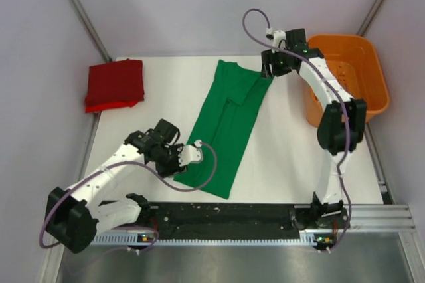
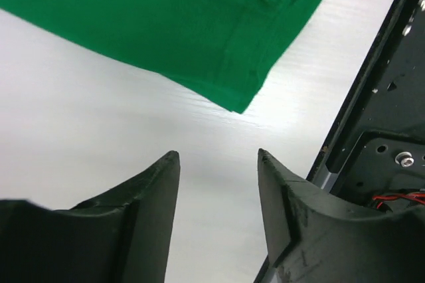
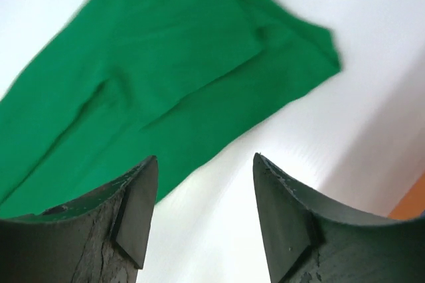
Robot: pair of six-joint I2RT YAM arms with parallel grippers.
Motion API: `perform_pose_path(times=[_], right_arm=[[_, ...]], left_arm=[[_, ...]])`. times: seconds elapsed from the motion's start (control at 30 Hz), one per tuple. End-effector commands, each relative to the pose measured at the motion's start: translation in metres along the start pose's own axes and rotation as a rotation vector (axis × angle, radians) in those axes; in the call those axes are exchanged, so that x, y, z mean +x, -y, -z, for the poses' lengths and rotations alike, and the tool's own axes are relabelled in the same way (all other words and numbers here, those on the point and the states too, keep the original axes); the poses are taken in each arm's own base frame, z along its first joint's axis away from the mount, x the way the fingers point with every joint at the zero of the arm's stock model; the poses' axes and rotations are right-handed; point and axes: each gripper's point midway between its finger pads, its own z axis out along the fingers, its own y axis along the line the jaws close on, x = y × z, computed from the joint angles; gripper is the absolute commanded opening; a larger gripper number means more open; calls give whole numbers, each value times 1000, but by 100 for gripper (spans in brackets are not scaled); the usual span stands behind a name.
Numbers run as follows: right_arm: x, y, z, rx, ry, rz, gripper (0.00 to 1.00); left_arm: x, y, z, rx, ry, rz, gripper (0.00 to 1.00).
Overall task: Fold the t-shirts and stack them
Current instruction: Rotate the tshirt 70 degree, then grab the bottom of the folded rectangular tshirt with both arms
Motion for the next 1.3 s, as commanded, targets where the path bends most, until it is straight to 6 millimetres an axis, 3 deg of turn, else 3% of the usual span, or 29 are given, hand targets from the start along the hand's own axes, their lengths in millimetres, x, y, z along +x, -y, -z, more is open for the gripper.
perform_pose_path(times=[0.0, 0.03, 0.07, 0.1, 0.2, 0.37, 0.43, 0.53, 0.63, 0.8, 0.9, 1.0, 1.07, 1.1, 1.2, 1.27], right_arm=[[-28, -131, 93, -299, 363, 390, 60], [-11, -156, 103, -359, 418, 472, 60], [25, -175, 101, -425, 425, 531, 61], [44, -196, 112, -486, 487, 611, 61], [118, -250, 136, -682, 595, 900, 64], [224, -298, 137, -819, 425, 1135, 66], [259, -317, 133, -859, 333, 1214, 65], [295, -327, 121, -883, 241, 1281, 64], [320, -329, 107, -882, 159, 1335, 62], [337, -329, 90, -853, 63, 1397, 59], [348, -330, 86, -871, 29, 1410, 51], [357, -323, 83, -855, -27, 1420, 26], [360, -318, 85, -856, -51, 1431, 8], [360, -316, 88, -854, -59, 1434, 0], [352, -310, 94, -809, -63, 1418, 0], [340, -308, 99, -781, -37, 1378, 0]], left_arm=[[-49, -3, 39, -20, 209, -108, 59], [-58, 3, 40, 17, 263, -146, 62], [-67, 10, 37, 54, 318, -180, 64], [-70, 15, 31, 83, 350, -212, 66], [-59, 19, 8, 95, 337, -288, 69], [-37, -2, -21, -28, 261, -367, 70], [-29, -9, -30, -71, 232, -368, 70], [-22, -13, -40, -100, 210, -375, 72], [-13, -8, -48, -89, 186, -375, 72], [5, -5, -58, -75, 119, -376, 70], [6, -3, -61, -53, 113, -373, 64], [6, 1, -64, -22, 108, -350, 42], [7, 5, -64, 7, 100, -334, 20], [6, 8, -62, 25, 101, -326, 1], [-9, 11, -47, 44, 140, -275, 0], [-29, -3, -30, -15, 186, -249, 0]])
